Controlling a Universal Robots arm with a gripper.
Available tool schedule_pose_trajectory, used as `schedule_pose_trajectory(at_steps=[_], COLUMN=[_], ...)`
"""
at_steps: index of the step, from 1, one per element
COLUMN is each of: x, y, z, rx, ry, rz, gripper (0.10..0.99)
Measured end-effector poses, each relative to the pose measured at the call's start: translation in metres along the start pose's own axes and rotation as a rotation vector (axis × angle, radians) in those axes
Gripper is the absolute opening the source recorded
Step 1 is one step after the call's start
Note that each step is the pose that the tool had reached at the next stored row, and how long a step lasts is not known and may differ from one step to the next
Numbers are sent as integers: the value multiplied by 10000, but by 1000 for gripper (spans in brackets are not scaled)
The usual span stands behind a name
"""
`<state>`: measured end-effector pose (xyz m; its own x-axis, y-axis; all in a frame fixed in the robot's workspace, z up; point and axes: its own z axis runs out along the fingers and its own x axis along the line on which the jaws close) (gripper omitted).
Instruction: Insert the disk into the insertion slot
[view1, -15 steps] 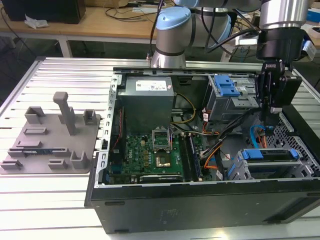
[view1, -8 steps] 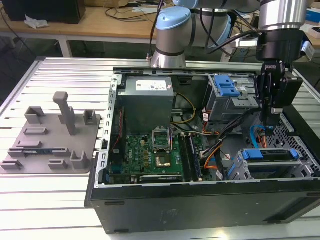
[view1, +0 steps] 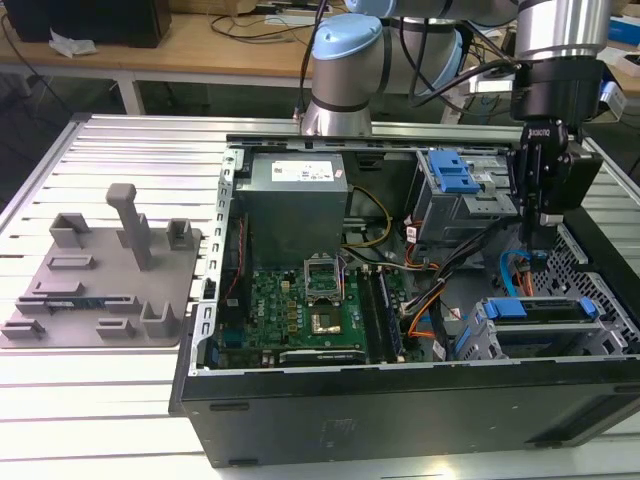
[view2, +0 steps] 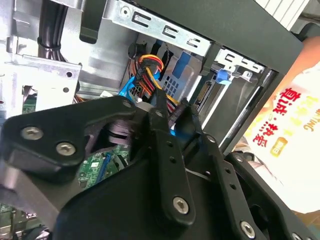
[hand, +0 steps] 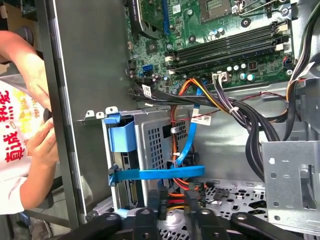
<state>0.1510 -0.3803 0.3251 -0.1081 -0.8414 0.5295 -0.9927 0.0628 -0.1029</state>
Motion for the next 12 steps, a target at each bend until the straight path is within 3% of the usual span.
schedule_pose_trajectory(at_steps=[2, 4, 12], x=[-2, -2, -2], y=[0, 0, 0], z=[0, 1, 3], rx=[1, 1, 0], ry=[5, 6, 5], rz=[-1, -1, -1], gripper=[204, 169, 169])
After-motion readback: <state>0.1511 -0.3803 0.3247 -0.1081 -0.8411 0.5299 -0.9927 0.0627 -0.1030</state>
